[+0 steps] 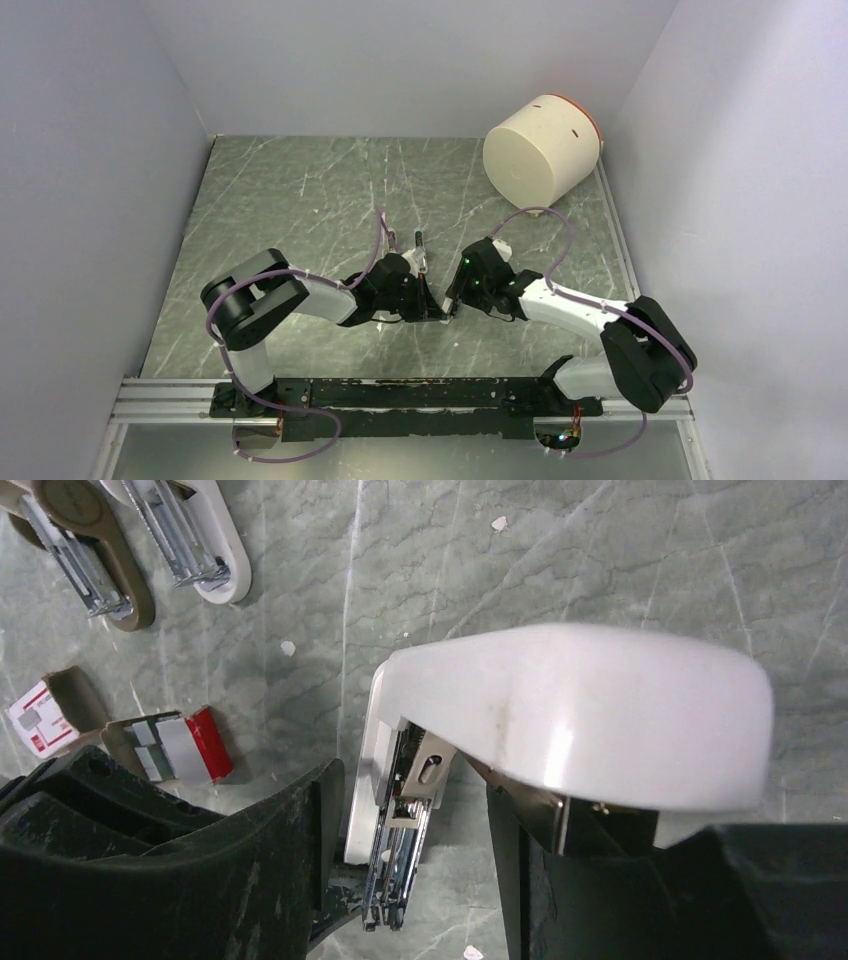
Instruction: Load the staples into the stapler
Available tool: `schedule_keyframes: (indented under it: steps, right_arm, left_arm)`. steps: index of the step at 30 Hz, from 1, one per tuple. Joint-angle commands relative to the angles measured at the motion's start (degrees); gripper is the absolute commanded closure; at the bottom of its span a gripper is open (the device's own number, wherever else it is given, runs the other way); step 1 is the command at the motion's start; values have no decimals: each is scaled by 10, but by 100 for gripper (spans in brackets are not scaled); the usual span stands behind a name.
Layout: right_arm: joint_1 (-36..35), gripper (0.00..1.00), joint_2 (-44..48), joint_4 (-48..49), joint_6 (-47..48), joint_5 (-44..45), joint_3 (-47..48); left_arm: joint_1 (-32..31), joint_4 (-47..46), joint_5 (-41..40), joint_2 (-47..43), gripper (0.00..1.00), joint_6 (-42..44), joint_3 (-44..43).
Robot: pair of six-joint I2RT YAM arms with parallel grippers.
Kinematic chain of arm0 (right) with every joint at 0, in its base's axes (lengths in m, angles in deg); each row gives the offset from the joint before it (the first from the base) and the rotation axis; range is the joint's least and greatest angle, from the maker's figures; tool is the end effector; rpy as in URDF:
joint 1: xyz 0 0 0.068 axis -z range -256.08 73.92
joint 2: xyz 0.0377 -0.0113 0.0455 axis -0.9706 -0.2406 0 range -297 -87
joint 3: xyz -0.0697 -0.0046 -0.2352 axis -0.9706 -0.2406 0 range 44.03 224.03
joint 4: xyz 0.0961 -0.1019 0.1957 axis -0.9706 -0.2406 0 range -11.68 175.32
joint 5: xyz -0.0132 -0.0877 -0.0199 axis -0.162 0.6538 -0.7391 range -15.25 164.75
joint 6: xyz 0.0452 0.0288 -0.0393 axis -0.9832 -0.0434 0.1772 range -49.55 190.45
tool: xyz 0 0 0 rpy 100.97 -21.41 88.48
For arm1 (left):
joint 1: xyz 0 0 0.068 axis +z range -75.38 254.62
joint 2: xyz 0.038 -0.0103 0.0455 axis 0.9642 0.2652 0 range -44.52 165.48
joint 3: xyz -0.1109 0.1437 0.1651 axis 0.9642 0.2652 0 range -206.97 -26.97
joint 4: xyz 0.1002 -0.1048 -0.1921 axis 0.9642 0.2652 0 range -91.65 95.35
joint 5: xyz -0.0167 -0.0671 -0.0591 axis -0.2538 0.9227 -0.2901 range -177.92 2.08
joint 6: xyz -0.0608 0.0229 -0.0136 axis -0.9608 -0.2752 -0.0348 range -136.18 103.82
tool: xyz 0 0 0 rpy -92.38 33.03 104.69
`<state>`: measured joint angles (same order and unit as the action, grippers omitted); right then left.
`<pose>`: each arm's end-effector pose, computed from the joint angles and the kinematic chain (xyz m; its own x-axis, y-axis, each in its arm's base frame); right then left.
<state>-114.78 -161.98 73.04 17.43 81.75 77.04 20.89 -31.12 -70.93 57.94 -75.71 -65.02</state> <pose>0.1901 0.1440 0.1342 -0.8323 0.3491 -0.4305 0.1661 0.8981 0.4073 0.1787 -0.2695 0.0974 -0.9585 -0.0872 -0.2715 0.1708 0.5870 -0.7914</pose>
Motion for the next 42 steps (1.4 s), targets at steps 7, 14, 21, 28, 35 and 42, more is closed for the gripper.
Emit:
schedule_keyframes:
  steps: [7, 14, 21, 28, 35, 42]
  right_arm:
    - [-15, 54, -53, 5, 2, 31, 33]
    - [-14, 62, -83, -3, 24, 42, 52]
    - [-15, 69, -90, -25, 57, 68, 71]
    - [-14, 71, -102, -59, 92, 83, 102]
    - [-7, 72, -141, -55, 137, 107, 146]
    - [5, 72, -208, -35, 192, 127, 219]
  left_arm:
    - [5, -67, 31, 18, 86, -28, 23]
    - [7, -60, 28, 17, 79, -27, 24]
    - [7, -14, 17, -2, 64, -19, 16]
    - [26, 45, 12, -69, 55, -12, 20]
    - [49, 177, -59, -204, 45, 40, 8]
    - [130, 364, -203, -363, 34, 123, -19]
